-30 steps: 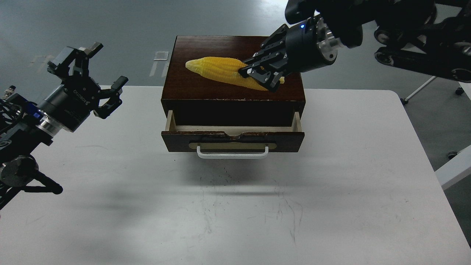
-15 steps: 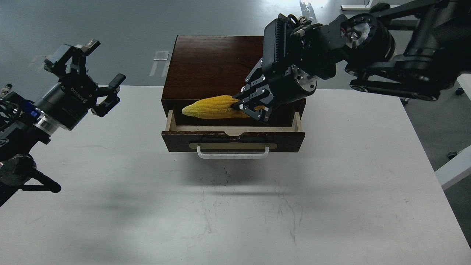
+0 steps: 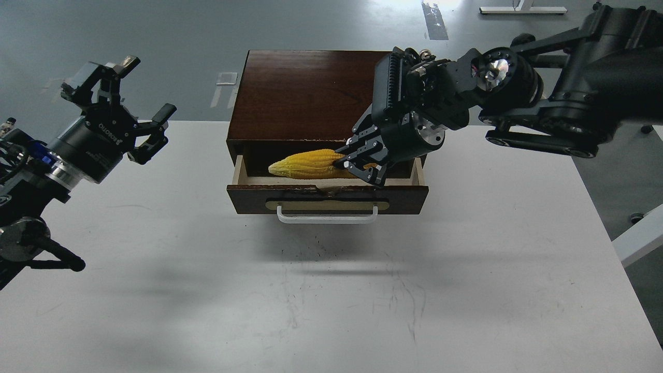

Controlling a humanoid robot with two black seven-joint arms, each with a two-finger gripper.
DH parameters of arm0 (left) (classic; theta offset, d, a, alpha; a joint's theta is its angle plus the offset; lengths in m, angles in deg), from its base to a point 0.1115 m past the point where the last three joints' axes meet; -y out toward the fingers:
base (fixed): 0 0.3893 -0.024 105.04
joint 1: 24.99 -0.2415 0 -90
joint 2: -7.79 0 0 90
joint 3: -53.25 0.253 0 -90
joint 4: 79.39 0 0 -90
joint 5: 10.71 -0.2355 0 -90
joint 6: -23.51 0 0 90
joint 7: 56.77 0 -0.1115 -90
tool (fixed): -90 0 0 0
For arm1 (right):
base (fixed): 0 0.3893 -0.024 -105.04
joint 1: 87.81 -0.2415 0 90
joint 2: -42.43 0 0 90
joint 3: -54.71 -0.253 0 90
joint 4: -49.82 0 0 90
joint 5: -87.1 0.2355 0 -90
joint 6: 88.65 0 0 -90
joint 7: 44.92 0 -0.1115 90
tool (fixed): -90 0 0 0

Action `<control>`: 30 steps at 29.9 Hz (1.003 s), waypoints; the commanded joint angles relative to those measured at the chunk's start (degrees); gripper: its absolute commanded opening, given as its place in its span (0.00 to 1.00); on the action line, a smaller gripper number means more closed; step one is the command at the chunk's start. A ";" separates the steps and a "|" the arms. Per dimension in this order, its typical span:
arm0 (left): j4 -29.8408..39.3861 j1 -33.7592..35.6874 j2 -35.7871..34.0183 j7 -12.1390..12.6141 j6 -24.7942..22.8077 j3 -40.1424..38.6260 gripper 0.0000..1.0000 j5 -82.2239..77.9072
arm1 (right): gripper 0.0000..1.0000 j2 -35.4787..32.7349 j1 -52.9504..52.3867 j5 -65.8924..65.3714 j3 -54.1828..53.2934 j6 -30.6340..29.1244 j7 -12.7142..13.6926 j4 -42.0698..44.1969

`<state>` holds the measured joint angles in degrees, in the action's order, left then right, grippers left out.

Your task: Put corn in drawer with both arms

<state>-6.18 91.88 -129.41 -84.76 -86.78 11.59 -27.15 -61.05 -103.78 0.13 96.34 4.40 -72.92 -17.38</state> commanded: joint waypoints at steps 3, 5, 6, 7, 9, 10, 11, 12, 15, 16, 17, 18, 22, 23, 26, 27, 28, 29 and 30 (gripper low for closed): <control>0.00 -0.15 0.01 0.00 -0.18 0.01 0.99 0.09 | 0.37 -0.23 0.15 0.30 0.03 0.03 0.00 0.14; 0.00 -0.15 0.01 0.00 -0.18 0.01 0.99 0.09 | 0.39 -0.32 0.15 0.39 0.03 0.03 0.00 0.05; 0.00 -0.15 0.01 0.00 -0.18 0.01 0.99 0.09 | 0.44 -0.40 0.15 0.39 0.03 0.03 0.00 0.05; 0.00 -0.15 0.01 0.00 -0.18 0.01 0.99 0.09 | 0.45 -0.41 0.15 0.48 0.03 0.03 0.00 0.05; 0.00 -0.15 0.01 0.00 -0.18 0.01 0.99 0.09 | 0.47 -0.49 0.15 0.48 0.03 0.03 0.00 -0.04; 0.00 -0.15 0.01 0.00 -0.18 0.01 0.99 0.09 | 0.47 -0.49 0.15 0.48 0.03 0.03 0.00 -0.04; 0.00 -0.15 0.01 0.00 -0.18 0.01 0.99 0.09 | 0.47 -0.58 0.15 0.48 0.03 0.03 0.00 -0.04; 0.00 -0.15 0.01 0.00 -0.18 0.01 0.99 0.09 | 0.47 -0.58 0.06 0.48 0.03 0.03 0.00 -0.13; 0.00 -0.15 0.01 0.00 -0.18 -0.08 0.99 0.09 | 0.59 -0.58 -0.20 0.57 0.03 0.03 0.00 -0.22; 0.00 -0.15 0.01 0.00 -0.18 -0.08 0.99 0.09 | 0.59 -0.58 -0.21 0.57 0.03 0.03 0.00 -0.22; 0.00 -0.15 0.01 0.00 -0.18 0.00 0.99 0.09 | 0.62 -0.58 -0.29 0.66 0.03 0.03 0.00 -0.22; 0.00 -0.15 0.01 0.00 -0.18 0.01 0.99 0.09 | 0.62 -0.67 -0.55 0.74 0.03 0.03 0.00 -0.39; 0.00 -0.15 0.01 0.00 -0.18 -0.08 0.99 0.09 | 0.63 -0.93 -1.61 2.85 -0.24 0.03 0.00 -0.83; 0.00 -0.15 0.01 0.00 -0.27 -0.08 0.99 0.09 | 0.64 -1.11 -2.05 3.38 -0.33 0.03 0.00 -0.92; 0.00 -0.15 0.01 0.00 -0.27 -0.08 0.99 0.09 | 0.69 -2.33 -4.24 8.28 -1.29 0.03 0.00 -2.41; 0.00 -0.15 0.01 0.00 -0.27 -0.08 0.99 0.09 | 0.70 -2.95 -5.12 11.70 -1.82 0.03 0.00 -3.02; 0.00 -0.15 0.01 0.00 -0.27 -0.08 0.99 0.09 | 0.72 -3.30 -5.47 13.38 -2.17 -0.06 0.00 -3.29; 0.00 -0.15 0.01 0.00 -0.27 -0.08 0.99 0.00 | 0.75 -3.74 -5.74 15.05 -2.61 -0.06 0.00 -3.38; 0.00 -0.15 0.01 0.00 -0.27 -0.08 0.99 0.00 | 0.78 -4.27 -5.92 16.81 -2.96 -0.06 0.00 -3.47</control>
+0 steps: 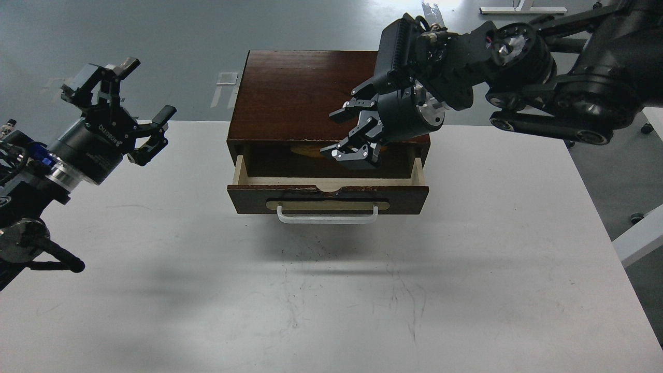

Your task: Put corn in drawer with both arms

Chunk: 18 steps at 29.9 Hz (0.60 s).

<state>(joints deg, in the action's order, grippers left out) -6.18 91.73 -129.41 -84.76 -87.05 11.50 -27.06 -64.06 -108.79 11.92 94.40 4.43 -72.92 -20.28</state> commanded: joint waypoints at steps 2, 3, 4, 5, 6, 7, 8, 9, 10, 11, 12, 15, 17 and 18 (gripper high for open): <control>0.00 0.00 0.00 0.00 0.00 0.01 0.99 0.00 | 0.83 -3.71 -0.91 11.08 -2.59 -0.26 0.00 -0.47; 0.00 0.00 0.00 0.00 0.00 0.01 0.99 0.00 | 0.85 -4.42 -0.65 12.76 -2.95 -0.35 0.00 -0.47; 0.00 0.00 0.00 0.00 0.00 0.01 0.99 -0.09 | 0.89 -6.25 -0.03 16.69 -3.65 -0.44 0.00 -0.39; 0.00 0.00 0.09 0.00 -0.09 0.01 0.99 -0.09 | 0.90 -7.23 0.32 18.91 -3.92 -0.53 0.00 -0.39; 0.00 0.00 0.09 0.00 -0.09 -0.08 0.99 -0.09 | 0.90 -8.20 0.85 21.10 -4.18 -0.61 0.00 -0.39; 0.00 0.00 0.09 0.00 -0.09 0.01 0.99 -0.09 | 0.92 -9.77 2.59 25.74 -4.70 -0.61 0.00 -0.47; 0.00 0.00 0.18 0.00 0.00 -0.08 0.99 -0.09 | 0.93 -11.44 4.87 30.31 -5.93 -0.61 0.00 -0.47; 0.00 0.00 0.18 0.00 -0.09 0.01 0.99 -0.09 | 0.93 -12.33 6.11 32.44 -6.98 -0.61 0.00 -0.47; 0.00 0.00 0.18 0.00 -0.09 0.01 0.99 -0.09 | 0.93 -14.25 8.91 36.47 -9.60 -0.70 0.00 -0.39; 0.00 0.00 0.18 0.00 -0.09 0.01 0.99 -0.09 | 0.93 -15.31 10.68 38.25 -11.20 -0.70 0.00 -0.30; 0.00 0.00 0.27 0.00 -0.18 0.01 0.99 0.00 | 0.93 -16.28 12.61 39.74 -12.78 -0.70 0.00 -0.30; 0.00 0.00 0.27 0.00 -0.79 -0.08 0.99 -0.09 | 0.94 -20.41 23.04 45.45 -21.99 -0.70 0.00 0.05; 0.00 0.00 0.27 0.00 -0.79 0.01 0.99 -0.09 | 0.94 -22.70 30.09 47.22 -27.54 -0.53 0.00 0.32; 0.00 0.00 0.35 0.00 -0.79 0.01 0.99 -0.09 | 0.94 -23.84 34.90 48.27 -31.13 -0.53 0.00 0.93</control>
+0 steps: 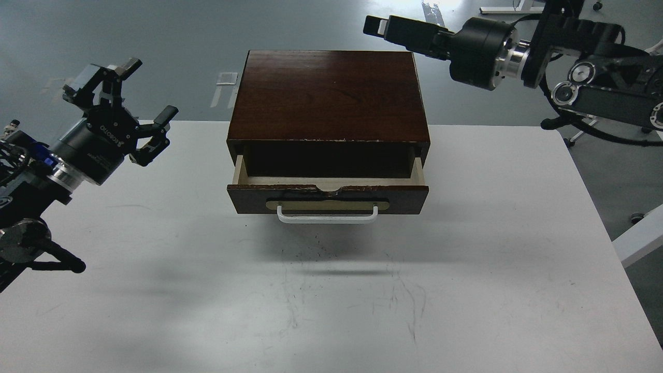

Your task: Put corn in drawer with both arms

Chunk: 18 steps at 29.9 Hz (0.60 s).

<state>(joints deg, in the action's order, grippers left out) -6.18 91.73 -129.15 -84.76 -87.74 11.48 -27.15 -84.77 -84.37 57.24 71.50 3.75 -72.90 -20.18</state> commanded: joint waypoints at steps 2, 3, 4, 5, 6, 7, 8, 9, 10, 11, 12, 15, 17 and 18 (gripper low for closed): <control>0.00 -0.08 0.18 0.00 -0.11 0.03 0.99 0.00 | 0.94 -3.59 15.17 3.66 -12.11 0.15 -0.02 1.79; 0.00 -0.17 0.27 0.00 -0.11 0.03 0.99 0.00 | 0.94 -3.67 19.63 4.63 -15.35 0.15 -0.02 2.57; 0.00 -0.43 0.44 0.00 -0.11 0.03 0.99 0.00 | 0.94 -3.76 23.85 6.11 -18.52 0.15 -0.02 3.10; 0.00 -0.44 0.53 0.00 -0.11 0.03 0.99 0.00 | 0.94 -3.76 25.72 7.09 -20.29 0.15 -0.02 3.37; 0.00 -0.61 0.79 0.00 -0.11 0.03 0.99 0.00 | 0.94 -3.68 29.39 9.45 -23.61 0.15 -0.02 3.72; 0.00 -0.61 0.80 0.00 -0.11 0.03 0.99 -0.08 | 0.94 -3.59 30.73 10.69 -24.86 0.15 -0.02 3.81; 0.00 -0.79 0.97 0.00 -0.11 0.03 0.99 -0.09 | 0.95 -3.50 32.23 12.09 -26.10 0.15 -0.02 3.81; 0.00 -1.14 1.06 0.00 -0.11 0.03 0.99 -0.09 | 0.95 -3.33 34.94 15.15 -28.37 0.06 -0.02 3.81; 0.00 -1.23 1.15 0.00 -0.11 0.03 0.99 -0.09 | 0.95 -3.32 36.01 16.66 -29.18 -0.03 -0.02 3.81; 0.00 -1.31 1.24 0.00 -0.11 -0.06 0.99 -0.09 | 0.95 -3.24 37.76 19.37 -30.49 -0.20 -0.02 3.81; 0.00 -1.32 1.24 0.00 -0.11 0.03 0.99 -0.09 | 0.95 -3.15 39.08 21.66 -31.20 -0.55 -0.02 3.90; 0.00 -1.40 1.50 0.00 -0.11 0.03 0.99 -0.17 | 0.95 -3.06 40.67 25.36 -31.56 -1.87 -0.02 4.60; 0.00 -1.40 2.02 0.00 -0.11 -0.06 0.99 -0.26 | 0.95 -2.88 41.47 27.21 -31.65 -2.57 -0.02 4.69; -0.08 -1.40 2.46 0.00 -0.11 -0.06 0.99 -0.44 | 0.96 -2.71 41.82 28.09 -31.65 -2.75 -0.02 4.69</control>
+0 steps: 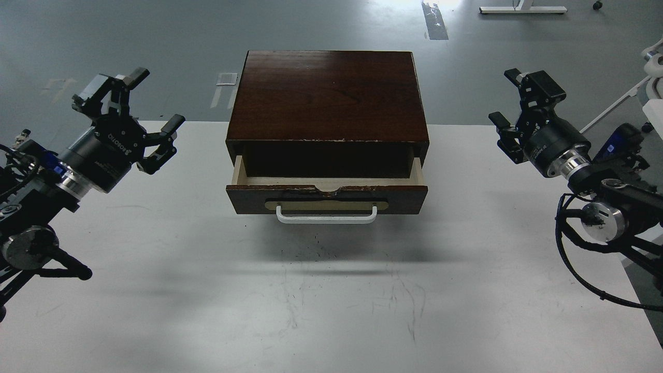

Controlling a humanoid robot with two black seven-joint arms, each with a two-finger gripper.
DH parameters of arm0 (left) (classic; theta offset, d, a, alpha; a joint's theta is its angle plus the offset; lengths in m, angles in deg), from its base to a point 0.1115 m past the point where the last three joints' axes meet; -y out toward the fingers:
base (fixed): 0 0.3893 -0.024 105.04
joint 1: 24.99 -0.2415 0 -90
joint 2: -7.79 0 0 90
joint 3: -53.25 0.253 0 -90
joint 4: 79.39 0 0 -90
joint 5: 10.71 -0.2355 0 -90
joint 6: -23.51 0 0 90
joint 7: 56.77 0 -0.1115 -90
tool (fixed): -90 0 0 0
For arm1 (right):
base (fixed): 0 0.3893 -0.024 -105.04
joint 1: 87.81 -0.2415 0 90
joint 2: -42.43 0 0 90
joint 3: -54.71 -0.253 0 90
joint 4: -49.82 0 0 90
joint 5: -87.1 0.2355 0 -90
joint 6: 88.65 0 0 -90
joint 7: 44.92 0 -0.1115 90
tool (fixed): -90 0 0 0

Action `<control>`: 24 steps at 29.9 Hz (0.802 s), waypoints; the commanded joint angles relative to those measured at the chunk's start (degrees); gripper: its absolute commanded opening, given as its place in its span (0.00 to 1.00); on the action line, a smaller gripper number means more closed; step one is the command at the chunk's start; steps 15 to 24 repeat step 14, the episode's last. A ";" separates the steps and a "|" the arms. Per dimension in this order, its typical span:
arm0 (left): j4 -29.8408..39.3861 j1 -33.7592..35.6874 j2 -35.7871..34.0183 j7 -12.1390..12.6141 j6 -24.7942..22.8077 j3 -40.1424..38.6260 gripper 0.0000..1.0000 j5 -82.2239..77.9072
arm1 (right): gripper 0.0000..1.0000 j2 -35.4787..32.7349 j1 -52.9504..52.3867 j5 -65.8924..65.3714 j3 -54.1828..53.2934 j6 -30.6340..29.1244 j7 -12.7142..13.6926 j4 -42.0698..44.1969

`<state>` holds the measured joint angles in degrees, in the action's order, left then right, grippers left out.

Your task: Put corn in drawer with both arms

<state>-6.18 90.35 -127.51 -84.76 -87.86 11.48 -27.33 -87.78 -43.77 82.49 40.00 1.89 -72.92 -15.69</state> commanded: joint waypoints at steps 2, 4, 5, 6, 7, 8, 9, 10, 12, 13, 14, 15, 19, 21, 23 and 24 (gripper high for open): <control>-0.17 -0.03 1.00 0.00 0.02 -0.06 0.99 -0.34 | 0.96 0.57 1.48 3.11 -0.14 -0.80 0.00 0.20; -0.17 -0.29 1.35 0.00 0.02 -0.06 0.99 -0.43 | 0.97 0.83 1.57 3.03 -0.06 -0.80 0.00 0.55; -0.17 -0.55 1.62 0.00 0.02 -0.24 0.99 -0.43 | 0.98 1.10 1.57 2.94 -0.06 -0.46 0.00 0.64; -0.17 -0.90 1.88 0.00 0.02 -0.68 0.99 -0.52 | 1.00 1.45 1.57 2.94 -0.06 -0.45 0.00 0.73; -0.17 -1.08 2.06 0.00 0.02 -0.94 0.99 -0.69 | 1.00 1.71 1.57 2.94 -0.06 -0.45 0.00 0.90; -0.17 -1.52 2.32 0.00 0.02 -1.20 0.99 -1.13 | 1.00 2.24 1.57 2.94 -0.06 -0.36 0.00 0.99; -0.17 -1.69 2.41 0.00 0.02 -1.38 0.99 -1.39 | 1.00 2.59 1.57 2.85 -0.06 -0.45 0.00 0.99; -0.17 -1.78 2.50 0.00 0.02 -1.47 0.99 -1.66 | 1.00 2.77 1.57 2.85 -0.06 -0.45 0.00 0.99; -0.17 -2.05 2.50 0.00 0.02 -1.47 0.99 -1.92 | 1.00 3.29 1.48 2.85 -0.06 -0.45 0.00 0.91; -0.17 -2.05 2.50 0.00 0.02 -1.47 0.99 -2.01 | 1.00 3.30 1.57 2.85 -0.23 -0.45 0.00 0.91; -0.17 -2.14 2.50 0.00 0.02 -1.47 0.99 -1.92 | 1.00 3.30 1.57 2.85 -0.41 -0.45 0.00 0.82; -0.17 -2.14 2.50 0.00 0.02 -1.47 0.99 -1.92 | 1.00 3.30 1.57 2.85 -0.41 -0.45 0.00 0.82; -0.17 -2.14 2.50 0.00 0.02 -1.47 0.99 -1.92 | 1.00 3.30 1.57 2.85 -0.41 -0.45 0.00 0.82; -0.17 -2.14 2.50 0.00 0.02 -1.47 0.99 -1.92 | 1.00 3.30 1.57 2.85 -0.41 -0.45 0.00 0.82; -0.17 -2.14 2.50 0.00 0.02 -1.47 0.99 -1.92 | 1.00 3.30 1.57 2.85 -0.41 -0.45 0.00 0.82; -0.17 -2.14 2.50 0.00 0.02 -1.47 0.99 -1.92 | 1.00 3.30 1.57 2.85 -0.41 -0.45 0.00 0.82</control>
